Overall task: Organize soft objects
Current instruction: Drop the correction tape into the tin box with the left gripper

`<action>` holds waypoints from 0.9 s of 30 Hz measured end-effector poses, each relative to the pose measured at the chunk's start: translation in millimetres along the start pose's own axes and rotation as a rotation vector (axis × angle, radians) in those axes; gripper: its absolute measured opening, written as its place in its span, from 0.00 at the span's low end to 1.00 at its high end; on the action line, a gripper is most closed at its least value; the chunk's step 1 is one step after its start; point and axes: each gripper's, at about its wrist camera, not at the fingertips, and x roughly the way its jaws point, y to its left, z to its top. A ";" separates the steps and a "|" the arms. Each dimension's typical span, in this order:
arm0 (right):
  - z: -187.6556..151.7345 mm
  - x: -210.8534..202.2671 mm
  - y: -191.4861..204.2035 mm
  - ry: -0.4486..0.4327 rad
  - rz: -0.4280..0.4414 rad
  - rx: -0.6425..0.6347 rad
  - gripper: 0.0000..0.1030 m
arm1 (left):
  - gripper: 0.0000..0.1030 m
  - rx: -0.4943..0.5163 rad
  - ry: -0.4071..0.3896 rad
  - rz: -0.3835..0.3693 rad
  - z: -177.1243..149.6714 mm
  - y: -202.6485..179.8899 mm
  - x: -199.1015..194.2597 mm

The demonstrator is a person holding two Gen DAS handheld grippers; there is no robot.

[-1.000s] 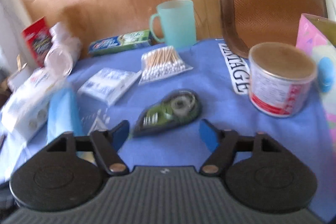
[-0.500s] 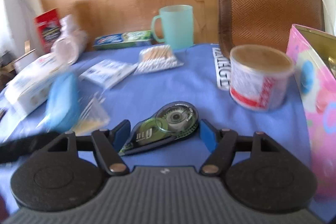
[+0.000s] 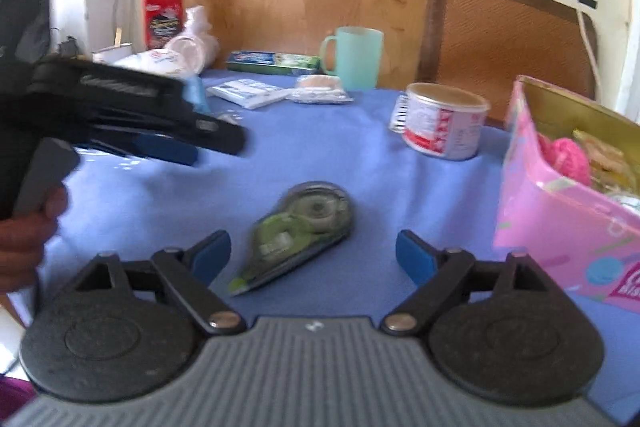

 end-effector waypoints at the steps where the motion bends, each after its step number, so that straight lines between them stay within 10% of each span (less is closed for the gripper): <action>1: -1.4 1.4 2.2 0.001 0.008 -0.007 0.75 | 0.61 0.015 0.030 -0.002 -0.5 -6.9 5.3; 7: -4.8 9.0 0.7 -0.012 0.027 0.051 0.41 | 0.43 0.130 0.105 0.022 -12.3 -47.4 28.5; 21: 10.5 -65.1 -58.6 -0.311 -0.295 0.123 0.41 | 0.43 0.404 0.023 -0.175 39.6 -189.4 64.2; 27: 16.8 -39.9 -116.6 -0.295 -0.533 0.113 0.48 | 0.61 0.403 -0.017 -0.057 40.7 -209.6 102.9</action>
